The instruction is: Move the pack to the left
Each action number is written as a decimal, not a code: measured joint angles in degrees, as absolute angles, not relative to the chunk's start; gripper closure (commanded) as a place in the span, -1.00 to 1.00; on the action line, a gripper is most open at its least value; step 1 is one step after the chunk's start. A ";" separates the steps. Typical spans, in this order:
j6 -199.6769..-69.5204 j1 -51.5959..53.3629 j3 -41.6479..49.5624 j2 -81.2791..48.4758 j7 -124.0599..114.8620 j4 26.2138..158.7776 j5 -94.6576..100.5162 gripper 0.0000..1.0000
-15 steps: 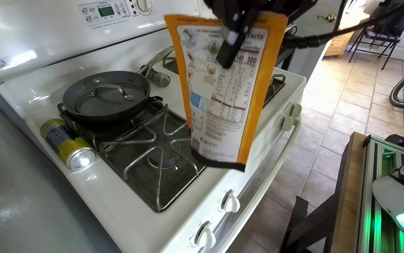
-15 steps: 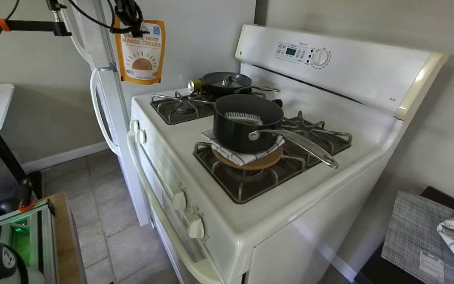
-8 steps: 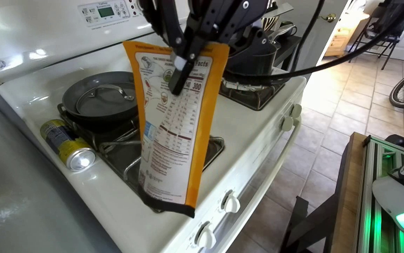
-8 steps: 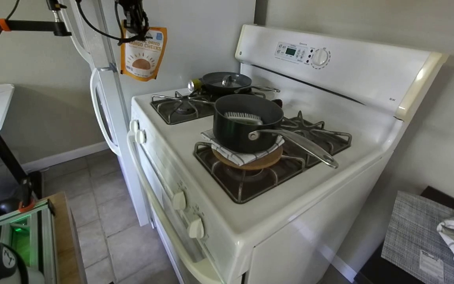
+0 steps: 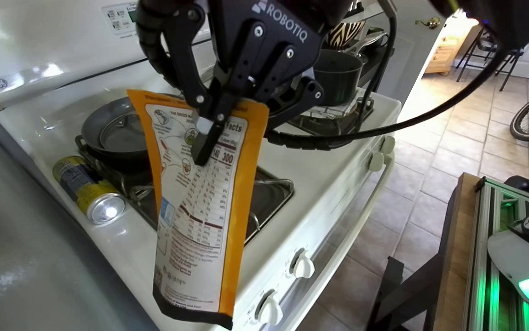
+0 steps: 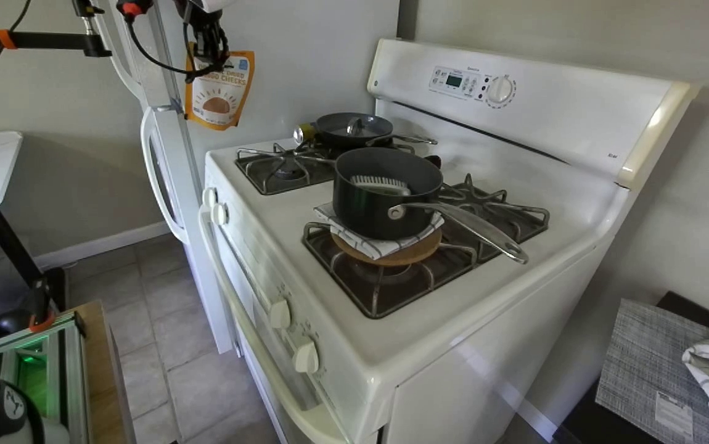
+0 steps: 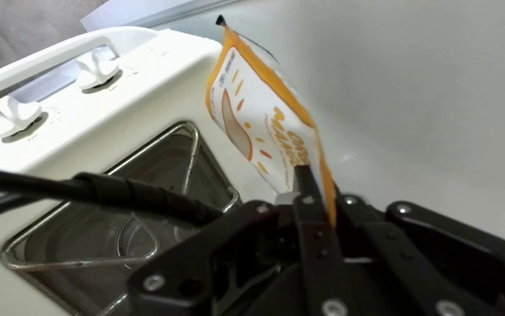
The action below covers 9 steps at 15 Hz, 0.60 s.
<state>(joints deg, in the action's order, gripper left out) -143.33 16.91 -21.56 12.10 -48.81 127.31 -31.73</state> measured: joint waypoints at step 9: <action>-157.19 19.57 -22.05 6.57 -45.77 127.51 -32.90 1.00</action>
